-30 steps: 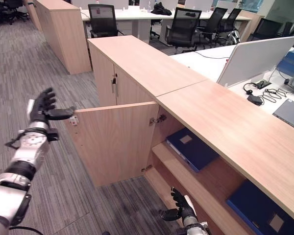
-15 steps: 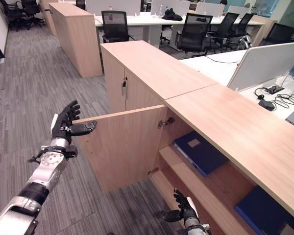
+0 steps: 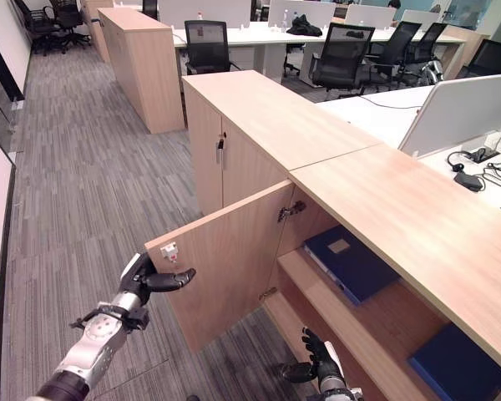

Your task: Put the empty folder in the office cabinet

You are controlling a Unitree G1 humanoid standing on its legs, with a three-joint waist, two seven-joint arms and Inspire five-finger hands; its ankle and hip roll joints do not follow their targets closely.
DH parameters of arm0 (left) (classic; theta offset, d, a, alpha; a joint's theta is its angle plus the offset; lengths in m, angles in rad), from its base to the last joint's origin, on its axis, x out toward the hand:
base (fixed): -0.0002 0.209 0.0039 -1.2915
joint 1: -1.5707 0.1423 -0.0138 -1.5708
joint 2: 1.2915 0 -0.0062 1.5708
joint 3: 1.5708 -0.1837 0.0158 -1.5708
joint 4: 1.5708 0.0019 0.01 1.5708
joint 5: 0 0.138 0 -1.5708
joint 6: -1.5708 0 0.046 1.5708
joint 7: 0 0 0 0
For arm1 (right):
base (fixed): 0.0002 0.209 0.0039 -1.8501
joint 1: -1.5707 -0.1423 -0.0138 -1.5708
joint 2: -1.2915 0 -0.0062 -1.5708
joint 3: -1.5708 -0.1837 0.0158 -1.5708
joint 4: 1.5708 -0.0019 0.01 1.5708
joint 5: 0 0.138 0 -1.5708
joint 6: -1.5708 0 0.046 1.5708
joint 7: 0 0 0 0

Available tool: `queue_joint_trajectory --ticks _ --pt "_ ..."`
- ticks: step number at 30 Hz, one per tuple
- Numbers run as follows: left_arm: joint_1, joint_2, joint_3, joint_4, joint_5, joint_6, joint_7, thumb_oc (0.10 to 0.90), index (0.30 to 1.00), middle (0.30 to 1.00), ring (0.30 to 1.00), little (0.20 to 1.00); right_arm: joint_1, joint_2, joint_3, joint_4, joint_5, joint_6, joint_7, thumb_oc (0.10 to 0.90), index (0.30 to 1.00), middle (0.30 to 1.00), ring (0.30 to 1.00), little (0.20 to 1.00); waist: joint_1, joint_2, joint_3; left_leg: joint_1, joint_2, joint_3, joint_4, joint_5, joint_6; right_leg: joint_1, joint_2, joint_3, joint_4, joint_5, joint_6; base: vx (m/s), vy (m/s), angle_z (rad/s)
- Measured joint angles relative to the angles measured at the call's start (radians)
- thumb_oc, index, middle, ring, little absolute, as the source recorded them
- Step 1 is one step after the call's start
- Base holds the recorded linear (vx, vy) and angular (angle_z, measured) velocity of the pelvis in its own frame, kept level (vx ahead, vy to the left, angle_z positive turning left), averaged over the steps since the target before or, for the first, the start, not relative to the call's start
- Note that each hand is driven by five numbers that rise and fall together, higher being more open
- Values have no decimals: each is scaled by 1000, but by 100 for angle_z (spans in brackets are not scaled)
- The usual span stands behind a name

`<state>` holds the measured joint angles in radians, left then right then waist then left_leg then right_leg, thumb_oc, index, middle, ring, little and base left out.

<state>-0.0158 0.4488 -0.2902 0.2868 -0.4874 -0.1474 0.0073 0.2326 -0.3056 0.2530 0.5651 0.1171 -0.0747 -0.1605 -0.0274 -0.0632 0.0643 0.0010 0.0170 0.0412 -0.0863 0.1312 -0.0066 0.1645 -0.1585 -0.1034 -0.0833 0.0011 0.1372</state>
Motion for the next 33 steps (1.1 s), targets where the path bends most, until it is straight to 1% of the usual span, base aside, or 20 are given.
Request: queue_joint_trajectory --ticks 4,8,10,13,15,16,19,21,22,23,24,25,26,27,28,29,30,31,32,33 --pt "87 5 -3 -106 -60 22 -60 800 900 900 900 900 3 21 -25 0 0 8 1 800 900 900 900 900 5 4 2 0 0 -5 0 -1 -1 2 -1 -4 -1 -1 -1 -8 3 3" --pt "138 8 -20 -180 -100 56 -87 800 900 900 900 900 4 25 -33 5 0 10 1 800 900 900 900 900 6 11 5 1 -1 -6 0 -1 -1 2 -4 -4 3 -4 3 -9 3 0" --pt "157 19 -37 -218 -101 74 -102 800 900 900 900 900 1 25 -34 6 0 10 -1 800 900 900 900 900 6 19 10 3 1 1 0 -1 -1 -8 -5 3 17 -10 5 -28 21 -8" --pt "158 46 -72 -238 -99 76 -135 800 900 900 900 900 -7 26 -42 19 0 10 -2 800 900 900 900 900 4 35 19 3 1 14 0 -1 -1 -30 -9 19 42 -18 8 -62 30 -16" --pt "157 37 -85 -243 -99 76 -155 800 900 900 900 900 -14 25 -42 35 0 12 -2 800 900 900 900 900 3 46 28 3 1 33 0 -1 0 -55 -13 38 72 -28 12 -153 -1 -28" --pt "151 24 -99 -250 -99 76 -153 800 900 900 900 900 -26 26 -40 40 0 13 -3 800 900 900 900 900 3 51 38 -1 4 55 0 0 2 -86 -18 42 101 -26 10 -174 -19 -49" --pt "132 21 -118 -255 -94 75 -148 800 900 900 900 900 -96 31 -37 79 -1 18 -16 800 900 900 900 900 6 60 70 0 14 120 0 -1 4 -157 -40 34 171 -31 22 -122 1 -62" --pt "132 28 -123 -258 -94 77 -156 800 900 900 900 900 -106 33 -36 78 -1 18 -23 800 900 900 900 900 5 68 79 3 16 130 3 0 2 -169 -53 1 174 -25 29 -154 28 -34" --pt "121 30 -149 -255 -95 76 -145 800 900 900 900 900 -118 28 -36 84 -2 20 -30 800 900 900 900 900 19 86 85 6 43 193 -1 7 13 -173 -100 -166 191 -54 -33 -110 11 -79" --pt "119 18 -155 -259 -94 76 -135 800 900 900 900 900 -148 32 -35 108 -16 21 -34 800 900 900 900 900 60 108 86 11 73 252 0 -2 9 -174 -139 -331 213 -64 -36 -27 -15 -112" --pt "118 24 -155 -263 -91 75 -129 800 900 900 900 900 -158 42 -33 118 -22 23 -33 800 900 900 900 900 75 112 88 15 89 287 0 -4 6 -188 -160 -381 262 -71 -36 -98 -97 -146" --pt "118 52 -150 -269 -83 74 -125 800 900 900 900 900 -174 68 -32 109 -29 21 -33 800 900 900 900 900 90 98 88 24 92 312 0 -8 -1 -203 -196 -415 339 -68 -20 -87 -126 -100" --pt "125 80 -138 -281 -82 73 -124 800 900 900 900 900 -166 82 -24 97 -38 18 -32 800 900 900 900 900 89 72 89 32 86 350 4 0 -13 -190 -213 -431 345 -53 -11 -99 -177 -78" --pt "134 77 -126 -276 -82 69 -123 800 900 900 900 900 -171 80 -16 96 -39 17 -32 800 900 900 900 900 87 79 91 38 88 361 4 1 -21 -193 -206 -428 340 -42 -2 -18 -104 -67" --pt "157 70 -104 -274 -82 69 -103 800 900 900 900 900 -177 78 -12 95 -39 14 -34 800 900 900 900 900 85 85 93 43 103 368 4 -15 -51 -208 -176 -388 313 -32 -2 4 -185 -74" --pt "166 67 -93 -273 -82 69 -95 800 900 900 900 900 -180 75 -12 97 -38 15 -34 800 900 900 900 900 90 95 92 45 105 366 4 -19 -55 -214 -166 -366 296 -30 -4 2 -205 -92" --pt "184 34 -78 -266 -83 68 -76 800 900 900 900 900 -169 59 -7 105 -39 17 -30 800 900 900 900 900 79 112 89 49 119 363 4 -30 -71 -217 -144 -353 266 -20 8 -20 -236 -77" --pt "199 20 -61 -265 -83 66 -66 800 900 900 900 900 -164 55 -12 106 -38 17 -31 800 900 900 900 900 79 115 87 54 123 379 4 -35 -75 -220 -115 -303 239 -11 10 -46 -169 -73" --pt "208 5 -58 -263 -83 63 -54 800 900 900 900 900 -154 47 -9 106 -38 18 -33 800 900 900 900 900 78 116 86 56 125 377 4 -39 -80 -221 -105 -290 217 -3 6 -32 -101 -66" --pt "220 -10 -47 -261 -86 51 -36 800 900 900 900 900 -151 34 -2 106 -39 21 -32 800 900 900 900 900 71 116 86 55 127 385 4 -44 -87 -227 -89 -266 183 8 10 -18 -182 -86"
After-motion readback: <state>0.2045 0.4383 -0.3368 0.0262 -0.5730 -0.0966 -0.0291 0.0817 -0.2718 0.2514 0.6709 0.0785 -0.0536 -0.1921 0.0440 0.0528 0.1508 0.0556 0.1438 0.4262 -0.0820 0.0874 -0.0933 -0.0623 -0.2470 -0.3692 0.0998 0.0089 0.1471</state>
